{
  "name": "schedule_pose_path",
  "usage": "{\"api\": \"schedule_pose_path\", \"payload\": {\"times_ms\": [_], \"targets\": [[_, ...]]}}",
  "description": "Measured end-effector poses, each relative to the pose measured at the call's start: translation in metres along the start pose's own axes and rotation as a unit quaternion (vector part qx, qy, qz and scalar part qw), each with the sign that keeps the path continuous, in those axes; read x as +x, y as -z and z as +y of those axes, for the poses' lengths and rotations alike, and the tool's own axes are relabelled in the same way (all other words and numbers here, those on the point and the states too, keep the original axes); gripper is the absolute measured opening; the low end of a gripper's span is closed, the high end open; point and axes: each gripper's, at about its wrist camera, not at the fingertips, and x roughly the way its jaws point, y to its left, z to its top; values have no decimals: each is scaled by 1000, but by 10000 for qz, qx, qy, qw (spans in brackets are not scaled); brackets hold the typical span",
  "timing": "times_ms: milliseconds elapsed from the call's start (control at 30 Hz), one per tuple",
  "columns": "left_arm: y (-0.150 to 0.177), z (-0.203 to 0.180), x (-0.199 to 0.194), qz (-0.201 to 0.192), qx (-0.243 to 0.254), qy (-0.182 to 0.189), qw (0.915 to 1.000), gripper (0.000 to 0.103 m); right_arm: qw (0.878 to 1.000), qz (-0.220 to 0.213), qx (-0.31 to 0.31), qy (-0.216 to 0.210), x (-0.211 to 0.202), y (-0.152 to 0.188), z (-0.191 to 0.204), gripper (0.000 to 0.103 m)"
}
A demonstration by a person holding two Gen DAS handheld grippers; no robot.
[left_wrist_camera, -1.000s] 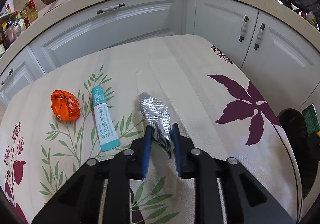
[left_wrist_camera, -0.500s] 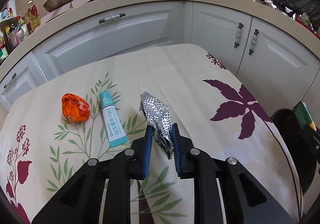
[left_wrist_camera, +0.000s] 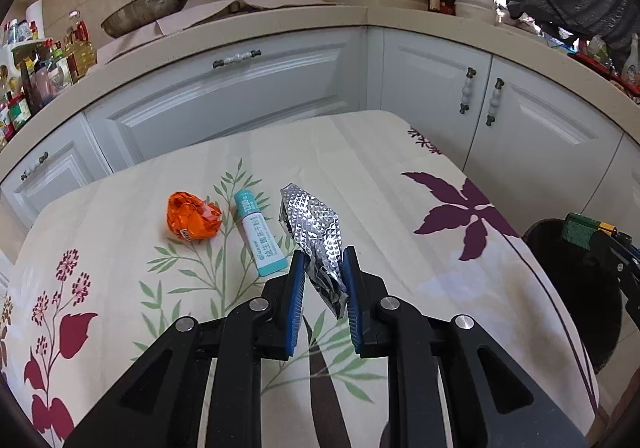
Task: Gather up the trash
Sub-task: 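Carry the foil wrapper and bottle over the black bin with both tools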
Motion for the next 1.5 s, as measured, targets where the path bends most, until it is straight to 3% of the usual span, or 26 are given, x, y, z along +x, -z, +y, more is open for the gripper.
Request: {"api": "schedule_pose_path", "payload": {"times_ms": [333, 967, 1500], "targets": [[4, -20, -32, -239, 186, 248, 9992, 20, 9991, -144, 154, 366, -35, 7, -26, 23], [13, -136, -62, -457, 1051, 1147, 9868, 20, 9865, -294, 669, 1463, -83, 32, -109, 23], [8, -192, -51, -552, 1428, 1386, 9784, 20, 9812, -367, 919, 1654, -82, 37, -137, 23]]}}
